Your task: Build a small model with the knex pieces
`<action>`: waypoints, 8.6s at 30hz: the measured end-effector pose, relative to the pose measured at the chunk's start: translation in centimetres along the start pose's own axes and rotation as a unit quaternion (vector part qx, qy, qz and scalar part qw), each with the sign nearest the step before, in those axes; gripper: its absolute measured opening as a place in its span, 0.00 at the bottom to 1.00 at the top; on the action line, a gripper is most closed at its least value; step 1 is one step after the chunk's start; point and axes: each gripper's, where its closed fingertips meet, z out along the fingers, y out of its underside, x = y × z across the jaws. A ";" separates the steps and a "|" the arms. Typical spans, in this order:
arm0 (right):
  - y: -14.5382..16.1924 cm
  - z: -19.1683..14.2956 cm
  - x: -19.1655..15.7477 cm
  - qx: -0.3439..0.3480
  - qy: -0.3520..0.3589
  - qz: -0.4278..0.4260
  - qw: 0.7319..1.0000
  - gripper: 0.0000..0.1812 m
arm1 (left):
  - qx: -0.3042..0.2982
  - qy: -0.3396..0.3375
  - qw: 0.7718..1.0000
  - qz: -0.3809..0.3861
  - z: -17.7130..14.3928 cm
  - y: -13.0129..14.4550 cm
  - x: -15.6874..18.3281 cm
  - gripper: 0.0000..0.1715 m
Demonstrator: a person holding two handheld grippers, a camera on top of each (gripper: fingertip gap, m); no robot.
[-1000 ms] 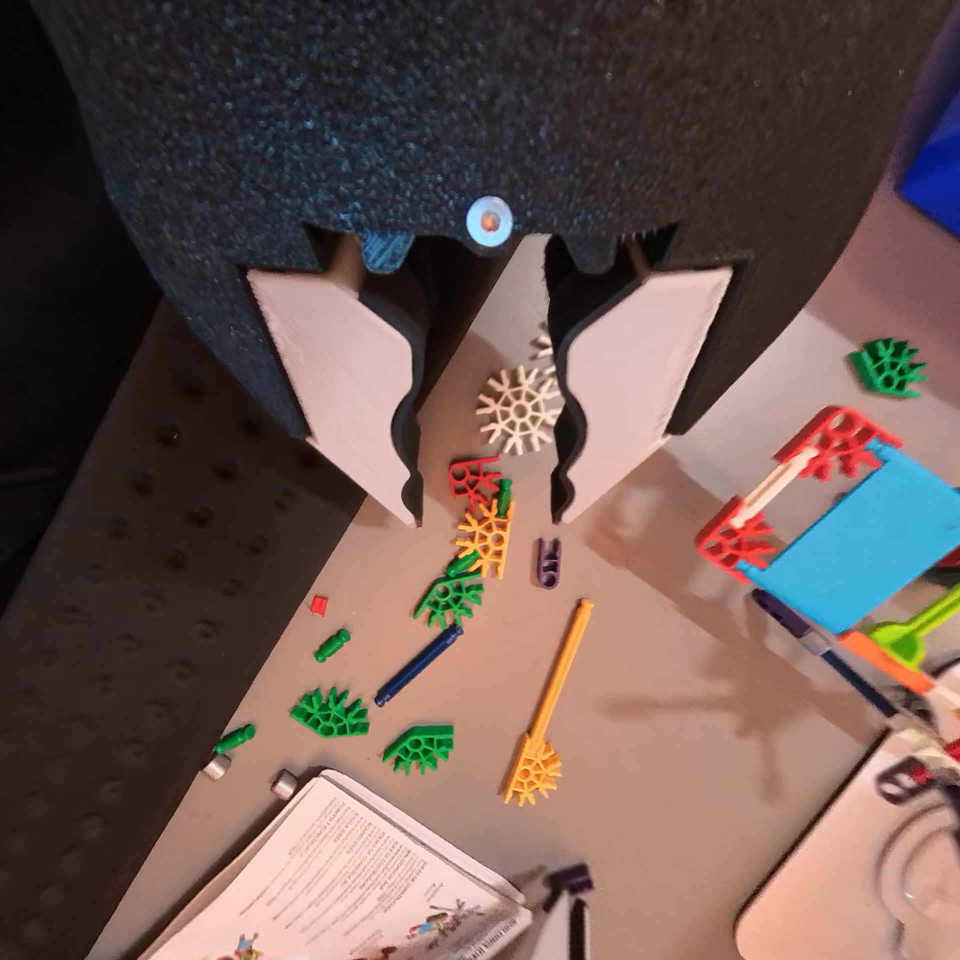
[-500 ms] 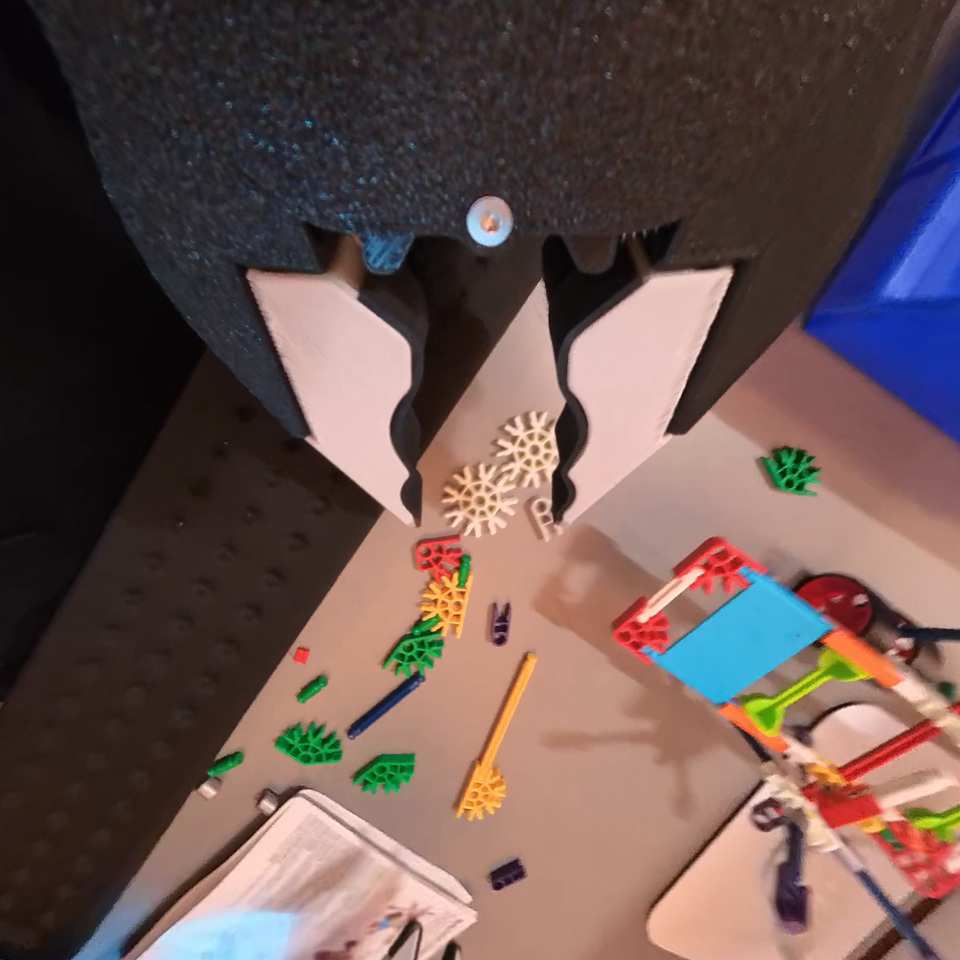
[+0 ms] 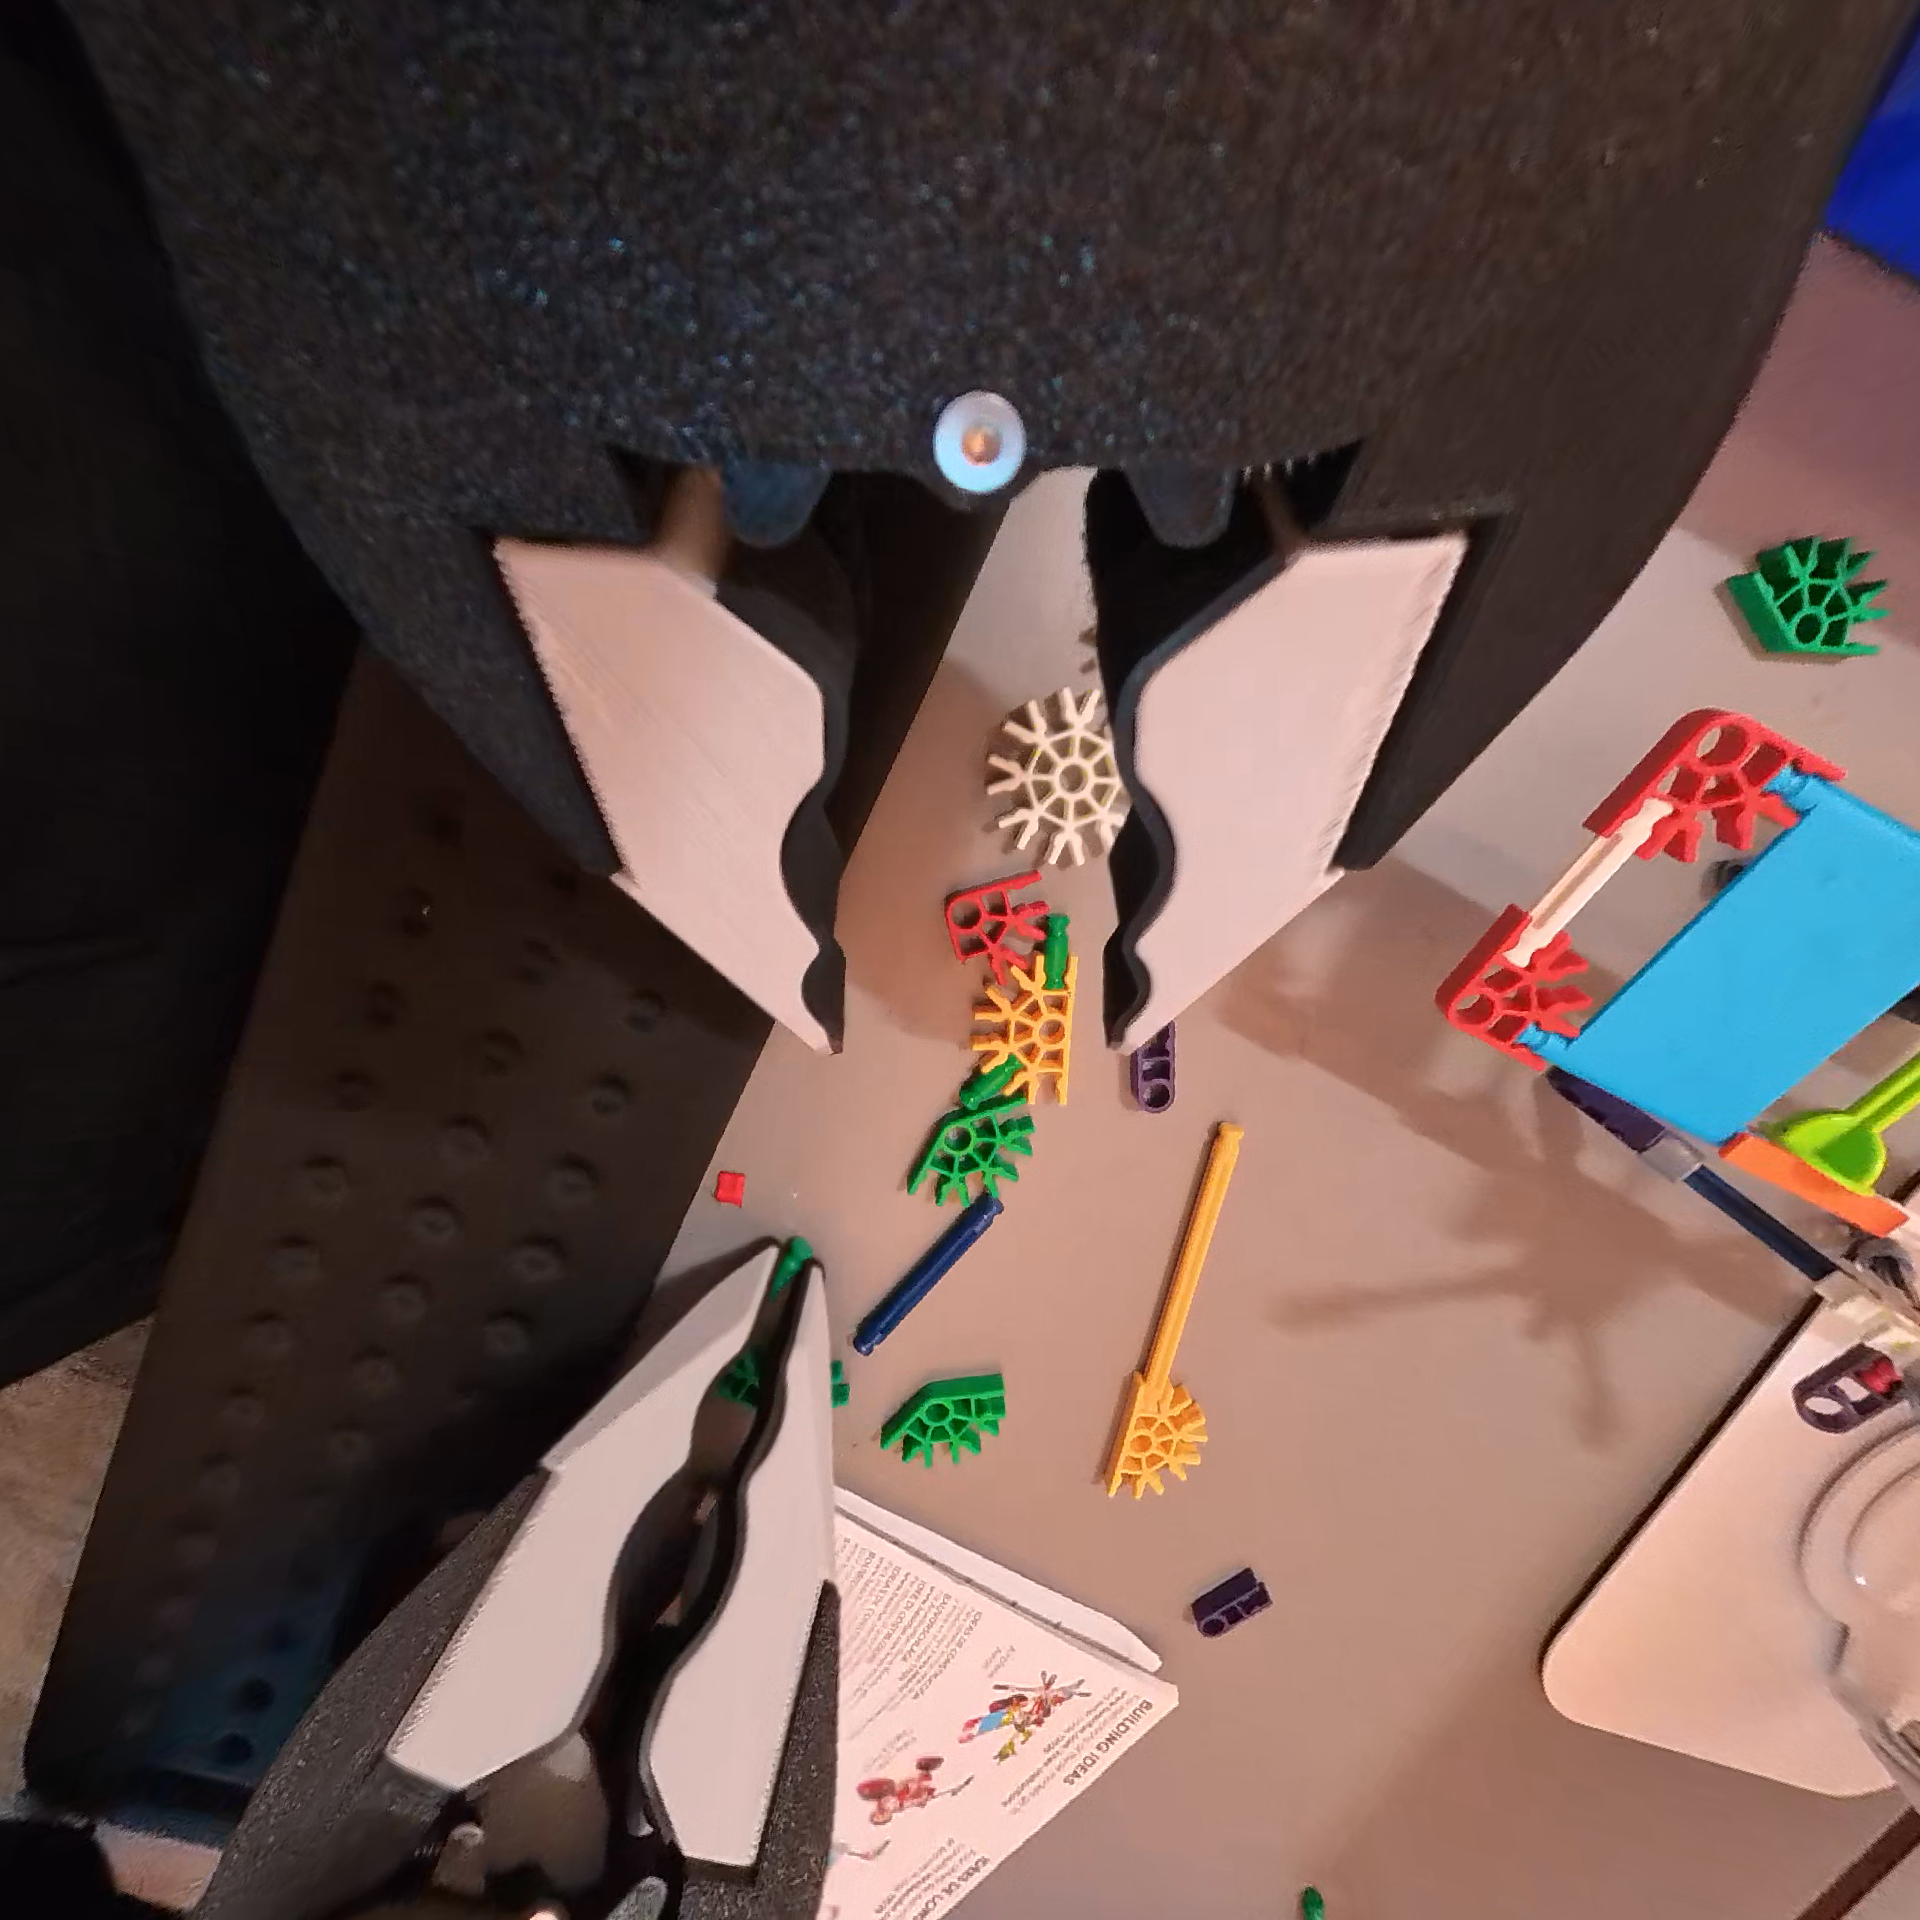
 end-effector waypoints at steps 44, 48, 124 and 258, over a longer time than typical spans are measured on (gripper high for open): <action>0.2 -8.0 13.0 0.065 0.047 -0.067 0.995 0.03 | -0.032 0.056 0.998 -0.005 11.0 -7.4 -0.8 0.30; -0.7 -5.8 13.7 0.040 -0.007 -0.123 0.992 0.03 | -0.036 0.059 0.997 -0.021 11.5 -7.6 -1.0 0.31; -0.4 -0.2 13.3 -0.017 -0.148 -0.188 0.971 0.03 | -0.052 0.040 0.996 -0.065 10.5 -5.3 -2.3 0.37; -1.0 -0.1 10.4 -0.155 -0.113 -0.196 0.962 0.00 | -0.018 0.075 0.994 -0.076 10.1 -5.1 -1.8 0.38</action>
